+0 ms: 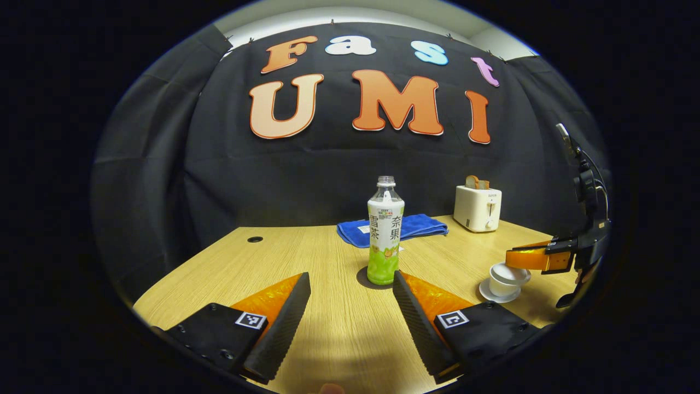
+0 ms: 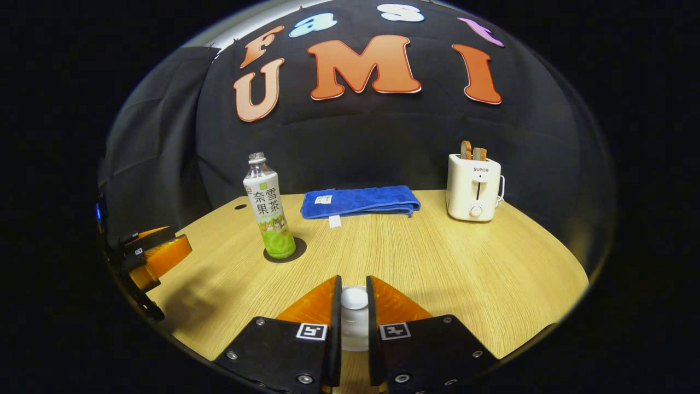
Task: Open the teacup lid with one hand, grasp the water bottle and pour water into the teacup with the other hand; after pouring, place the water bottle on the coaster and then close the teacup lid.
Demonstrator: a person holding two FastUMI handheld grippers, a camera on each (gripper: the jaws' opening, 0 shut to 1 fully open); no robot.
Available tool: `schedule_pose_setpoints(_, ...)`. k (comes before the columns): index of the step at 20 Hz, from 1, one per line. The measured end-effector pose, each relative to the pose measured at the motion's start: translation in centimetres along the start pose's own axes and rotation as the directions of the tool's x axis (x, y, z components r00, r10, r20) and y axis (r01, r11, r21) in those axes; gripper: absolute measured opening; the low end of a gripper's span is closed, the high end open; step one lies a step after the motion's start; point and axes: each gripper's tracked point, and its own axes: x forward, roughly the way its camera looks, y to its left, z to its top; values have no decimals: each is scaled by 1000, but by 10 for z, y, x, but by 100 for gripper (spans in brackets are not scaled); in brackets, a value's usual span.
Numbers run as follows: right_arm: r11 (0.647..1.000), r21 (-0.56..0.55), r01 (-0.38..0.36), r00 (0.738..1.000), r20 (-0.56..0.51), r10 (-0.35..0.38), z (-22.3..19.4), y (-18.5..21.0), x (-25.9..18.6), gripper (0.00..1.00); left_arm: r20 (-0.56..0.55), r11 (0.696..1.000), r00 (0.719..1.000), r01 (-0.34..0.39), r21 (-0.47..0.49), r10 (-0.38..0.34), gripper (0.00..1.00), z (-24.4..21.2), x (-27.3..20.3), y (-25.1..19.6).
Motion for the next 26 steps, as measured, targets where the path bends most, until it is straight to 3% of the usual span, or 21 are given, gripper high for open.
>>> schedule_pose_setpoints(8, 1000, -3, -6, 1000, -7, 6, -4, 1, 1, 21, -16, 1000, 1000, 5, -22, -5, 98, -7, 0, 0)
schedule_pose_setpoints(17, 1000, 5, -18, 1000, 4, 17, -1, 3, -4, 33, -25, 1000, 1000, 7, -22, -8, 98, -9, -1, -1)
schedule_pose_setpoints(18, 1000, 7, -16, 1000, 13, 16, 3, 2, -7, 30, -22, 1000, 1000, 6, -22, -7, 97, -8, -1, -1)
schedule_pose_setpoints(19, 1000, 7, -10, 1000, 18, 10, 5, 1, -9, 42, -21, 1000, 1000, 4, -21, -4, 98, -7, -1, -1)
schedule_pose_setpoints(22, 1000, 8, 1, 999, 40, -1, 12, -3, -18, 63, -18, 1000, 1000, 0, -26, -1, 98, -5, -3, -1)
schedule_pose_setpoints(23, 1000, 2, 8, 999, 52, -8, 16, -5, -22, 75, -16, 1000, 1000, 2, -28, -3, 97, -4, -3, -2)
schedule_pose_setpoints(26, 999, -9, 36, 993, 116, -35, 36, -11, -44, 92, -9, 1000, 1000, -8, -24, 8, 97, 0, -4, 1)
